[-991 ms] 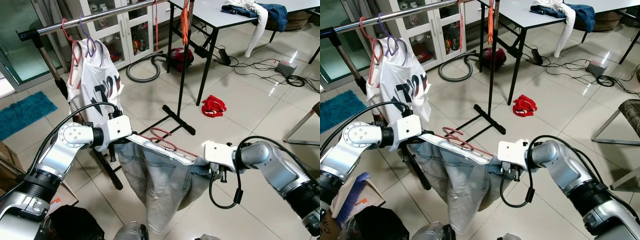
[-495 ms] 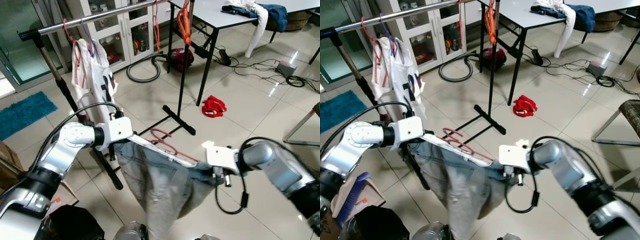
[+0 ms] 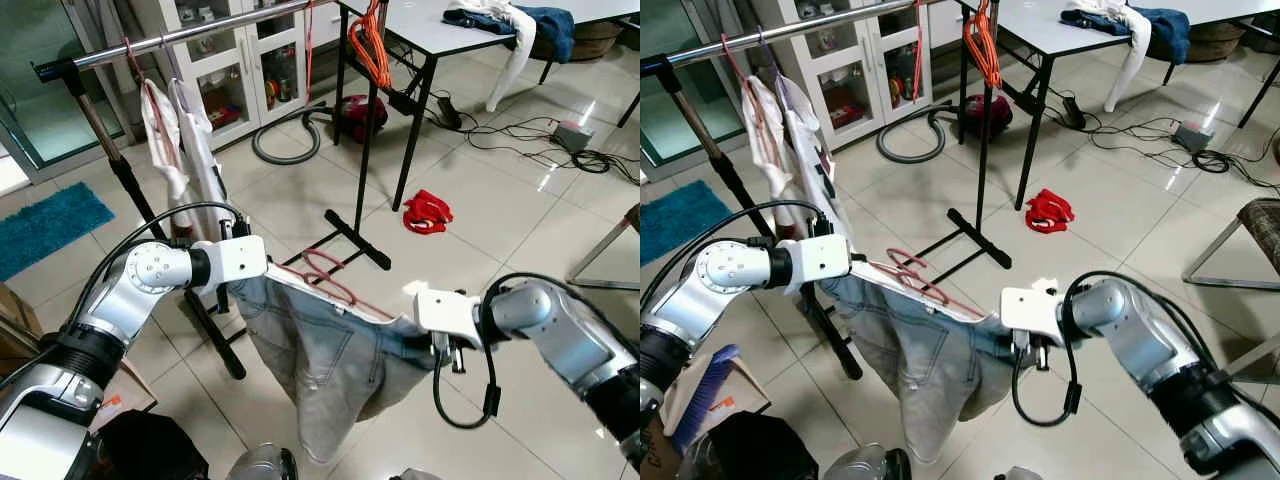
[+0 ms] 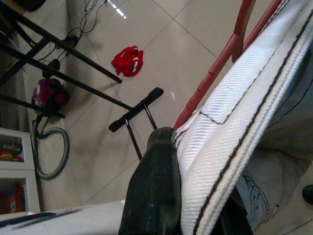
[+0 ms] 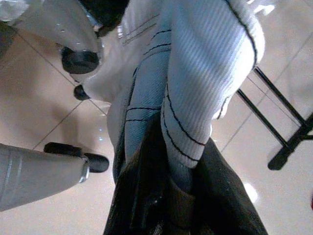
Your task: Hang hanger
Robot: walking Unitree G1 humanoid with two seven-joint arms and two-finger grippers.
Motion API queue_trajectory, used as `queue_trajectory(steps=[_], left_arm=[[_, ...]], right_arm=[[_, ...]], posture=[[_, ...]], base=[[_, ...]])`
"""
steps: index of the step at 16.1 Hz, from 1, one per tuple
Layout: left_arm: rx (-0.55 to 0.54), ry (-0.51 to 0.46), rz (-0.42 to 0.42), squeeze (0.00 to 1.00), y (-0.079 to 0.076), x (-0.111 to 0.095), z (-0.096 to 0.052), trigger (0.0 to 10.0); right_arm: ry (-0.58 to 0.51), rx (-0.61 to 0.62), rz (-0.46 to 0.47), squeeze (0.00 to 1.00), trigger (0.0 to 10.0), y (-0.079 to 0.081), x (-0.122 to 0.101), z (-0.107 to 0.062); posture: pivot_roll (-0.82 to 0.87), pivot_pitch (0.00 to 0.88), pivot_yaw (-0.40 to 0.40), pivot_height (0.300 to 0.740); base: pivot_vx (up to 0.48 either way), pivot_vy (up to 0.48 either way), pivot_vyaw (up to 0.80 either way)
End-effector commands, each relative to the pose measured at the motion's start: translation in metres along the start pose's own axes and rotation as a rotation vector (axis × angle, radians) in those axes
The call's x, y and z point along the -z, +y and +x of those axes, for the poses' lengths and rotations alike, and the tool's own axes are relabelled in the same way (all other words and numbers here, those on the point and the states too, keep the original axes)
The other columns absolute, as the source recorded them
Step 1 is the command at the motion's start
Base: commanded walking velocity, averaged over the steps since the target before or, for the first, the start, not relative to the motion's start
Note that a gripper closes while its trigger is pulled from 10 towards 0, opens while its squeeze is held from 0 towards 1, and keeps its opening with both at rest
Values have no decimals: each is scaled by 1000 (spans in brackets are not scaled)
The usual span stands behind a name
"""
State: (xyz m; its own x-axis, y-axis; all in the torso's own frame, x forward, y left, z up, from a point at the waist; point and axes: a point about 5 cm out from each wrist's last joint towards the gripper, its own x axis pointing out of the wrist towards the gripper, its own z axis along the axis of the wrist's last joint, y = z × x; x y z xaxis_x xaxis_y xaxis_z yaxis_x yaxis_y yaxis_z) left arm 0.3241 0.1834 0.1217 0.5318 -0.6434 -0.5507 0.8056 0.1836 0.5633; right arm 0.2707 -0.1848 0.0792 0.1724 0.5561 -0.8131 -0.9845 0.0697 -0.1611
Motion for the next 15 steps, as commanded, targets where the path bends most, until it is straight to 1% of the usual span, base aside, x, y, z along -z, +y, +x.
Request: queue_trajectory(steps=[1,3,4,5,6,7,8,10,12,13,14,15], left_arm=[[-276,153,1,0,53,21,-58,0],[-303,156,19,0,61,20,-63,0],[-322,147,33,0,66,16,-66,0],[-329,143,36,0,67,15,-67,0],[-355,125,33,0,70,13,-67,0],[-378,107,30,0,72,12,-67,0],[-376,89,15,0,70,12,-63,0],[-363,73,9,0,66,10,-58,0],[-355,73,5,0,64,12,-57,0],[-354,79,11,0,64,12,-57,0],[-357,92,24,0,65,14,-58,0],[-360,111,39,0,66,16,-60,0]], right_arm=[[287,-127,144,0,10000,31,66,-14],[336,-142,135,0,10000,36,75,-11],[383,-131,120,0,10000,38,82,-10],[394,-123,119,0,10000,37,84,-10],[377,-62,141,0,10000,30,82,-8],[309,29,203,0,10000,20,74,-3],[244,67,249,0,10000,14,65,1],[197,87,297,0,10000,12,59,6],[159,85,337,0,10000,12,56,10],[190,81,316,0,10000,14,60,10],[250,77,275,0,10000,16,68,7],[291,100,254,0,10000,14,73,5]], posture=[[-53,4,56,740],[-52,6,56,740],[-51,6,57,740],[-51,7,59,740],[-49,6,59,740],[-50,6,59,740],[-50,5,60,740],[-50,5,60,740],[-49,4,57,740],[-48,4,54,740],[-48,4,54,740],[-48,4,54,740]], base=[[0,0,0],[0,0,0],[0,0,0],[0,0,0],[0,0,0],[0,0,0],[0,0,0],[0,0,0],[0,0,0],[0,0,0],[0,0,0],[0,0,0]])
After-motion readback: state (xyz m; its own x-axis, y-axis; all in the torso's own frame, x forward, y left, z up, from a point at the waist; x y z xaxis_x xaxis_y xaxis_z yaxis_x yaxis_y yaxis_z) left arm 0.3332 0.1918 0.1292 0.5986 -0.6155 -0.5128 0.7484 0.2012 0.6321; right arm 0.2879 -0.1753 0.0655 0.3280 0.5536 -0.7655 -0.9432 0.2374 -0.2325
